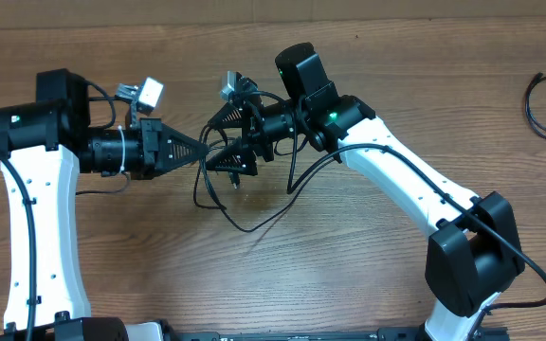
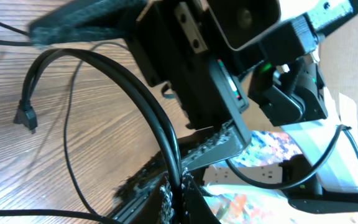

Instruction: Untangle cables

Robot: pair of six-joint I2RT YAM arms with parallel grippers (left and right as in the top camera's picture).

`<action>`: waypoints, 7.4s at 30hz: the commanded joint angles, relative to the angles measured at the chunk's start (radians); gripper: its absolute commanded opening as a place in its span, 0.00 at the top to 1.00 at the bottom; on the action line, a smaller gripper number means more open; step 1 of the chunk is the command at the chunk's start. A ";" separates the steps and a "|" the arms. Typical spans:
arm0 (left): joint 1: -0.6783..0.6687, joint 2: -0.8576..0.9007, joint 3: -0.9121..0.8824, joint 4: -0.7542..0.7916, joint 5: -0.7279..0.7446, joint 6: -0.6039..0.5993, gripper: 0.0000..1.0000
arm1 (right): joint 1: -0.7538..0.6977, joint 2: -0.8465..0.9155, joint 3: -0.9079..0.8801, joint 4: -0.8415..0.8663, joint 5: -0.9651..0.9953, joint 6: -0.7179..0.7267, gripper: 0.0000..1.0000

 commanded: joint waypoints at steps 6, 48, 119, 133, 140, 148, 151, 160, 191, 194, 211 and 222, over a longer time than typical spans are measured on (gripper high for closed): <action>0.011 -0.001 0.001 -0.005 -0.017 0.008 0.96 | 0.000 0.006 -0.002 0.024 0.019 -0.004 0.13; 0.012 -0.001 0.001 0.023 -0.073 -0.018 0.96 | -0.001 0.006 -0.002 0.035 0.089 -0.003 0.96; 0.012 0.229 -0.017 0.356 0.264 0.791 0.00 | -0.143 0.016 -0.001 -0.229 0.568 0.330 0.00; 0.012 0.206 0.164 0.520 -0.695 -0.171 0.00 | 0.039 0.202 -0.001 -0.190 0.761 0.238 0.00; 0.013 0.197 0.165 0.516 -0.709 -0.193 0.00 | 0.052 0.275 -0.001 -0.133 0.762 0.236 0.96; -0.019 0.198 0.164 0.449 -0.481 0.032 0.00 | -0.026 0.146 0.078 -0.159 0.767 0.285 0.96; -0.039 0.198 0.164 0.401 -0.462 0.114 0.01 | -0.086 0.026 0.108 -0.192 0.828 0.290 0.96; -0.121 0.213 0.157 0.369 -0.461 0.159 0.00 | -0.229 -0.329 0.191 -0.251 1.115 0.260 0.96; -0.560 0.476 0.152 0.837 0.094 0.542 0.00 | -0.251 -0.528 0.222 -0.451 1.067 0.236 0.96; -0.567 0.526 0.152 0.838 0.143 0.541 0.00 | -0.251 -0.534 0.222 -0.455 1.051 0.236 0.96; -0.608 0.632 0.152 1.022 0.240 0.532 0.00 | -0.251 -0.547 0.222 -0.480 0.727 0.236 0.96; -0.597 0.632 0.152 1.024 -0.002 0.370 0.96 | -0.251 -0.568 0.222 -0.545 0.705 0.235 0.96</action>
